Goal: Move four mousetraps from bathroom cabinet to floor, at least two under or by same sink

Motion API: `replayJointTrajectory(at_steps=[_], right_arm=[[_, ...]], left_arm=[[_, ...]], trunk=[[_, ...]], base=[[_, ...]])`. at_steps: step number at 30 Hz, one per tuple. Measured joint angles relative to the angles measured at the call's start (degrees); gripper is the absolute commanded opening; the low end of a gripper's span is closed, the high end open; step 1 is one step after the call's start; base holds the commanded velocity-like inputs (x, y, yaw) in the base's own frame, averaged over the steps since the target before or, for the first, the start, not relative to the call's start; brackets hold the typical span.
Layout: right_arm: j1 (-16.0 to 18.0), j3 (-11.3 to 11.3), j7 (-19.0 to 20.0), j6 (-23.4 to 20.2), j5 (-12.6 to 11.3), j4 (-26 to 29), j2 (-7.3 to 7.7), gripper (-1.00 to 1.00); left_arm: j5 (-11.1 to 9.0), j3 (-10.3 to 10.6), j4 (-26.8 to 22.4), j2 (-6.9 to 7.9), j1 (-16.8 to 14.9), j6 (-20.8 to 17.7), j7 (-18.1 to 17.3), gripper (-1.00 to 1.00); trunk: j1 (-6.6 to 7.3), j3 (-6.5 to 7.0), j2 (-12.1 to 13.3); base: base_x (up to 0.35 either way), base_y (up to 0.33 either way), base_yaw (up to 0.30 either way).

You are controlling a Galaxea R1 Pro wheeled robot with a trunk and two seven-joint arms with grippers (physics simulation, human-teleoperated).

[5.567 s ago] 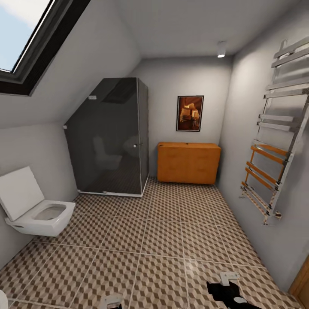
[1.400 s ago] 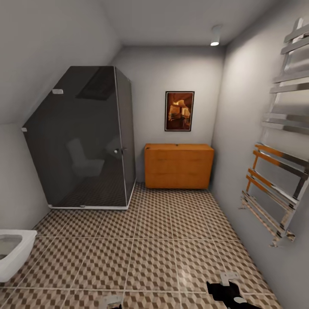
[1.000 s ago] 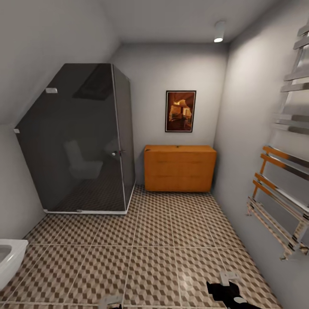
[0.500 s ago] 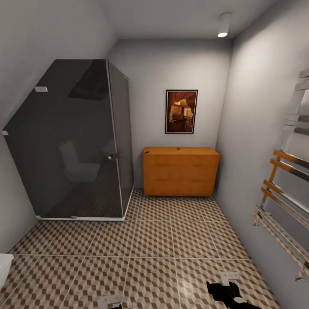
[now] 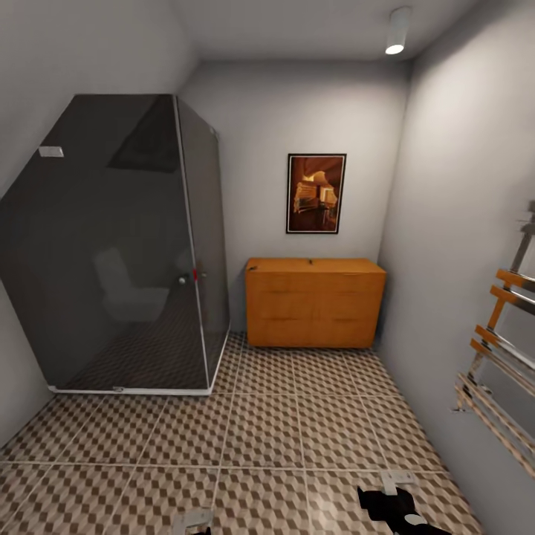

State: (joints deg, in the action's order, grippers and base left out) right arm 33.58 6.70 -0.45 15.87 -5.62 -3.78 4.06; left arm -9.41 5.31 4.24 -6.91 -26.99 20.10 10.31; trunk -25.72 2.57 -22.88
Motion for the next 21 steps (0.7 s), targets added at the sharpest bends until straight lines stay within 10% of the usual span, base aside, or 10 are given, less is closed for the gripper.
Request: replayJointTrajectory(at_steps=[21], right_arm=[[0.00,0.14,0.01,-0.02,0.22,0.07,0.08,1.00]], left_arm=[[0.00,0.00,0.00,-0.07,0.00,0.00,0.00,1.00]], trunk=[[0.00,0.00,0.00]], base=[[0.332,0.000,0.000]])
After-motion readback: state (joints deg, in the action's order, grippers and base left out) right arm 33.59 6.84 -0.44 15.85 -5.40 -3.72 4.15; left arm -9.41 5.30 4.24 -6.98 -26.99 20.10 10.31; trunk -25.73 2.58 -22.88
